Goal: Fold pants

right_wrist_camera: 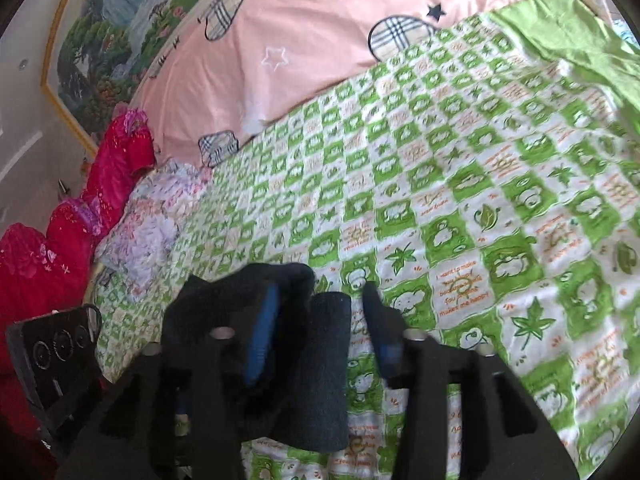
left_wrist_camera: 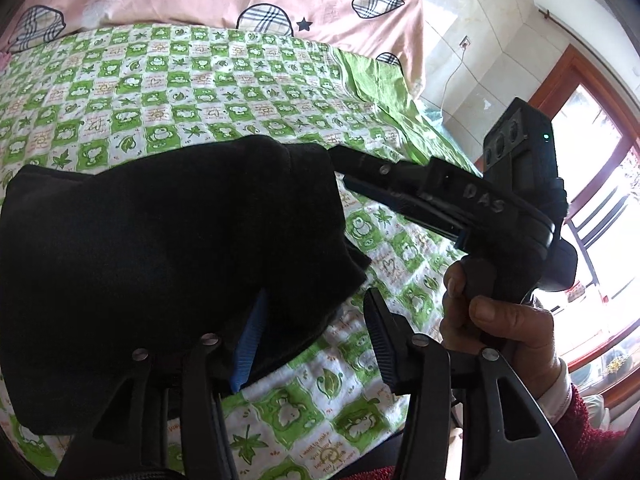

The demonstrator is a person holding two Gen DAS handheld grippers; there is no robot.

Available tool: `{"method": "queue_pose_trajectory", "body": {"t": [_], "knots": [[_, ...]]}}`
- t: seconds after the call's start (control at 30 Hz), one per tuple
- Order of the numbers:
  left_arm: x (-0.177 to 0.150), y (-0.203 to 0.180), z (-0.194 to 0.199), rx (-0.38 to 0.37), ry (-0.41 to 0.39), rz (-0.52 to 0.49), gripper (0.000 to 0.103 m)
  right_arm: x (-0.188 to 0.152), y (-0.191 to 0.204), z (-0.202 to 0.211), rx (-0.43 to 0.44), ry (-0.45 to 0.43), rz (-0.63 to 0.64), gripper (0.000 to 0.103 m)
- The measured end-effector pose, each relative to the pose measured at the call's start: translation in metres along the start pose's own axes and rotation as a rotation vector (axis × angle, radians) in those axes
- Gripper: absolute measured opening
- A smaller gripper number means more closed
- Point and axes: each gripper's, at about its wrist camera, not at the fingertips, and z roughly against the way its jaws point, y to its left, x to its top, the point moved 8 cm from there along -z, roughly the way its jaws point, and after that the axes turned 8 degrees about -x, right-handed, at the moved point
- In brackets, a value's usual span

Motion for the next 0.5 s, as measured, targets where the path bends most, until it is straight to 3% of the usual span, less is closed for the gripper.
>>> {"method": "queue_pose_trajectory", "body": {"t": [0.13,0.3,0.5], "knots": [[-0.004,0.000,0.017,-0.025,-0.019,0.021,0.055,0.003,0.012,0.012,-0.025,-0.021,0.024,0.054],[-0.003,0.013,0.053,0.006,-0.087,0.051,0.059,0.005,0.036,0.015,-0.067,-0.052,0.086,0.062],[0.007,0.052,0.105,0.100,-0.207,0.135,0.063,0.004,0.066,0.013,-0.130,-0.080,0.193,0.066]]}}
